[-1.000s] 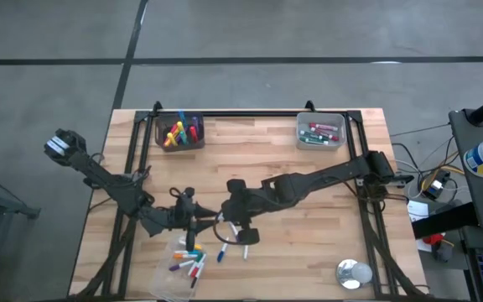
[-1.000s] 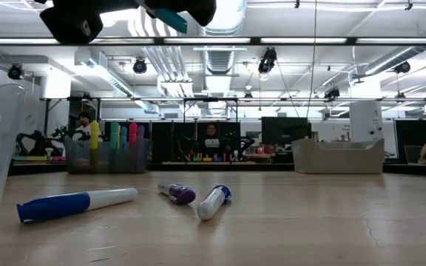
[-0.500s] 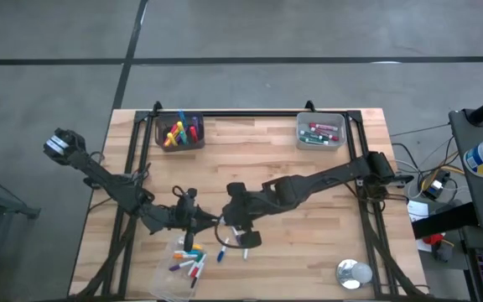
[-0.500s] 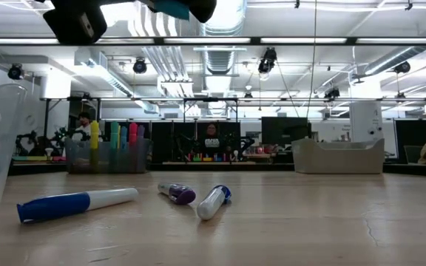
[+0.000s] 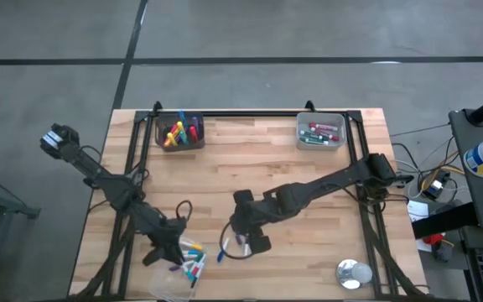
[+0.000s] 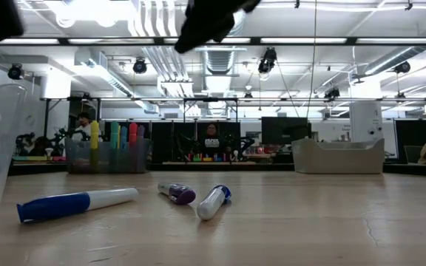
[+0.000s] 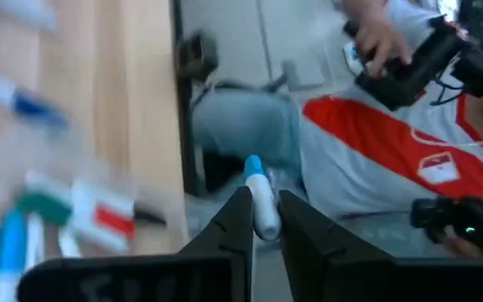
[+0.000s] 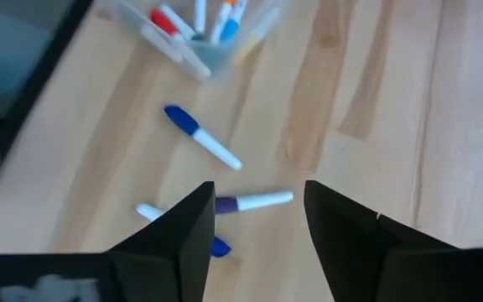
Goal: Pick & Place Markers
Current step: Put the light blue and white highlighter pen into the transparent bin
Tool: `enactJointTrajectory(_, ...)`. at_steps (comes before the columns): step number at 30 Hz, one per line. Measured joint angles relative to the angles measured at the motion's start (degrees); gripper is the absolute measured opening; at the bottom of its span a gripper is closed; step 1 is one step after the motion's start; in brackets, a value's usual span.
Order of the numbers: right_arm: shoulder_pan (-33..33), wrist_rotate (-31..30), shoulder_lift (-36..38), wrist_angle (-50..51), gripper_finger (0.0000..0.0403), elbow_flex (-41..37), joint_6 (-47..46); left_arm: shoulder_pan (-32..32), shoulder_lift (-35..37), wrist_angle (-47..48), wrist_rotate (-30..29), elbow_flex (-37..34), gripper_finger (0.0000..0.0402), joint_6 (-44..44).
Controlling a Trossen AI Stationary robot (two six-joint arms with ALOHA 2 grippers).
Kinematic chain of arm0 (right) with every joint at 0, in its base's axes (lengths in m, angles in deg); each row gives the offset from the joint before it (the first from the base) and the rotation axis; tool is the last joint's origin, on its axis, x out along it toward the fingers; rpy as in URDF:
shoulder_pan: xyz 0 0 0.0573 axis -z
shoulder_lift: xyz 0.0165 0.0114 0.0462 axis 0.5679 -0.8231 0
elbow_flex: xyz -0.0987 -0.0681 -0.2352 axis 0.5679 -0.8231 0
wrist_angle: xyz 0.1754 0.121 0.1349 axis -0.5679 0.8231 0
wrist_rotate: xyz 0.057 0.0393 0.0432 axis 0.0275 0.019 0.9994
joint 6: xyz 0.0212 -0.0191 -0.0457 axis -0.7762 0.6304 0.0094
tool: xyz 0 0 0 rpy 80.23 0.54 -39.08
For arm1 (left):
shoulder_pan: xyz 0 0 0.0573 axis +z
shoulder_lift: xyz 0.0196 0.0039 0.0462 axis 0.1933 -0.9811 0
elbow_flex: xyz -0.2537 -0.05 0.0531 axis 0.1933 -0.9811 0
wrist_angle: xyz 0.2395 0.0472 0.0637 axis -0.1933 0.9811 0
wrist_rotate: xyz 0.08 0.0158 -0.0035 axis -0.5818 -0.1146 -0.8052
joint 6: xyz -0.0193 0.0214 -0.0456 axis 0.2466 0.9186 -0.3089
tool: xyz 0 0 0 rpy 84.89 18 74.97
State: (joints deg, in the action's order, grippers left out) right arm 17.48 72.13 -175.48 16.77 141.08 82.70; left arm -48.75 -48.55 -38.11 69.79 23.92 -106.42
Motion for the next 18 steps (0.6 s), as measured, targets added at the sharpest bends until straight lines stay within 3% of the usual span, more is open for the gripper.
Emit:
enactJointTrajectory(8, 0.09, -0.01, -0.05, -0.20, 0.0185, -3.01, -0.91, -2.03, -1.03, 18.63, -1.46, -0.13, 0.0038, -15.50)
enactJointTrajectory(11, 0.15, 0.00, -0.05, -0.22, 0.0185, -3.56, -0.93, -3.14, -1.62, 18.30, -5.65, -0.11, 0.0045, -20.41)
enactJointTrajectory(18, 0.11, -0.07, -0.07, -0.32, 0.0185, -3.93, -1.06, -4.26, -3.02, 18.34, -6.14, -0.11, 0.0101, -23.42)
